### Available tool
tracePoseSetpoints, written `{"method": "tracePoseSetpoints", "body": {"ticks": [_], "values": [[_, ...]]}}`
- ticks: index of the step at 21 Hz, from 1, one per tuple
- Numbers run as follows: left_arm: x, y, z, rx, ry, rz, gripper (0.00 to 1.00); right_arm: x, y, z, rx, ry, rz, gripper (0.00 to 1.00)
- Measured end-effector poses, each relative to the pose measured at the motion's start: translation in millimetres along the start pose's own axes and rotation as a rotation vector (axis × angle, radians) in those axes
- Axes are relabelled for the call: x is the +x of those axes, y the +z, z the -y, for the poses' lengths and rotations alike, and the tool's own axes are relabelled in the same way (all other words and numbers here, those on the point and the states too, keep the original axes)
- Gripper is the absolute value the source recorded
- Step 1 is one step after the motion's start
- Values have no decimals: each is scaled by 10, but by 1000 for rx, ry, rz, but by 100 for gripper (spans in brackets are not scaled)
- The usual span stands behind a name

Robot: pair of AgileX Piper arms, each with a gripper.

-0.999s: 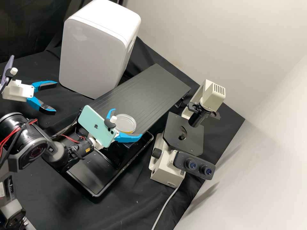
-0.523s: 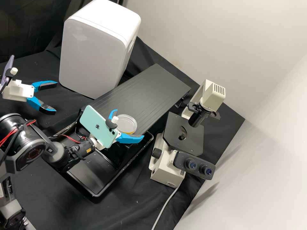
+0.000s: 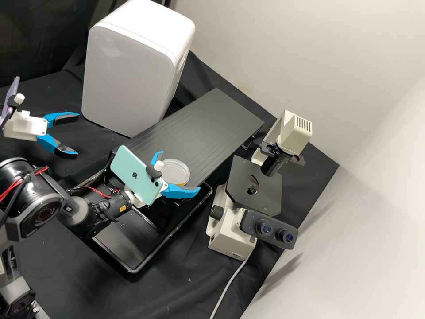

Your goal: Remove the lid from the petri dish

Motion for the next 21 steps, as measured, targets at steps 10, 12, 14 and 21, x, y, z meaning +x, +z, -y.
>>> {"method": "tracePoseSetpoints", "body": {"ticks": [10,12,14,21], "values": [[0,0,0,0,0,0,100,0,-44,-16,6,10,-12,0],[0,0,0,0,0,0,100,0,-47,-13,6,9,-13,0],[0,0,0,0,0,0,100,0,-47,-13,6,9,-13,0],[0,0,0,0,0,0,100,0,-47,-13,6,9,-13,0]]}}
